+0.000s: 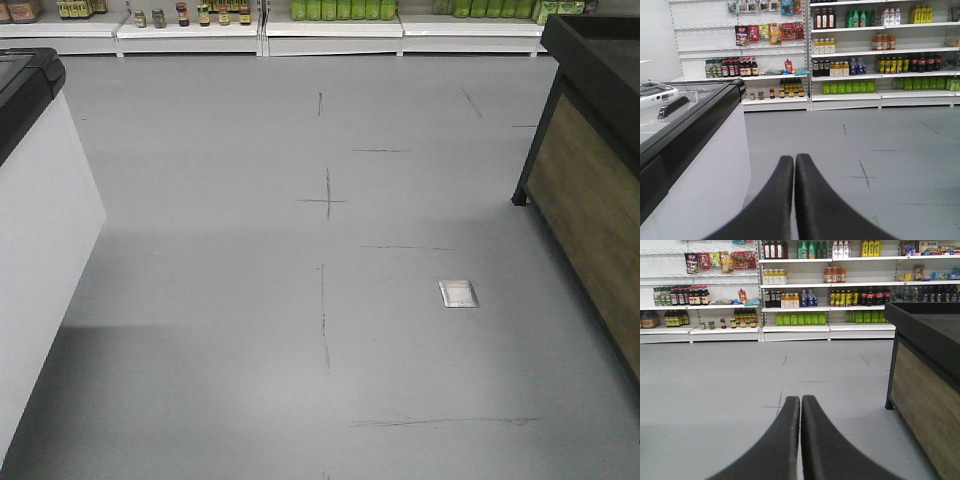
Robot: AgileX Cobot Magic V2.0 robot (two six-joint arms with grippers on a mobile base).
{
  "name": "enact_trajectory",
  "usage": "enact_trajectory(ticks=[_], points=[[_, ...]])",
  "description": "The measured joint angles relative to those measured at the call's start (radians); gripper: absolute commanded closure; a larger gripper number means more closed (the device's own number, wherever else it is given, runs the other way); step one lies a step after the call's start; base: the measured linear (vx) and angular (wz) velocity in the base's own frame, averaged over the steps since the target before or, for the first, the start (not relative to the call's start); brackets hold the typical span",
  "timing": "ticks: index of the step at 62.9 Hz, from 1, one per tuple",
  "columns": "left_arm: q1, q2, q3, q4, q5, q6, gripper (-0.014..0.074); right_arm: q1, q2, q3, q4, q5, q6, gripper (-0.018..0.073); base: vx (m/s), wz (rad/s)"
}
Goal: Pick three apples into basket with both arms
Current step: 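Drive the base forward toward the black produce table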
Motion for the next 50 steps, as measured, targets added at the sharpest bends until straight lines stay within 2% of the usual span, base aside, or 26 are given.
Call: enact_trajectory(ticks=[50], points=[[0.000, 0.000, 0.000, 0.000, 0.000, 0.000, 0.0603, 0.000, 0.000, 0.000, 0.000, 0.000, 0.000, 0.0564, 0.00, 0.00]])
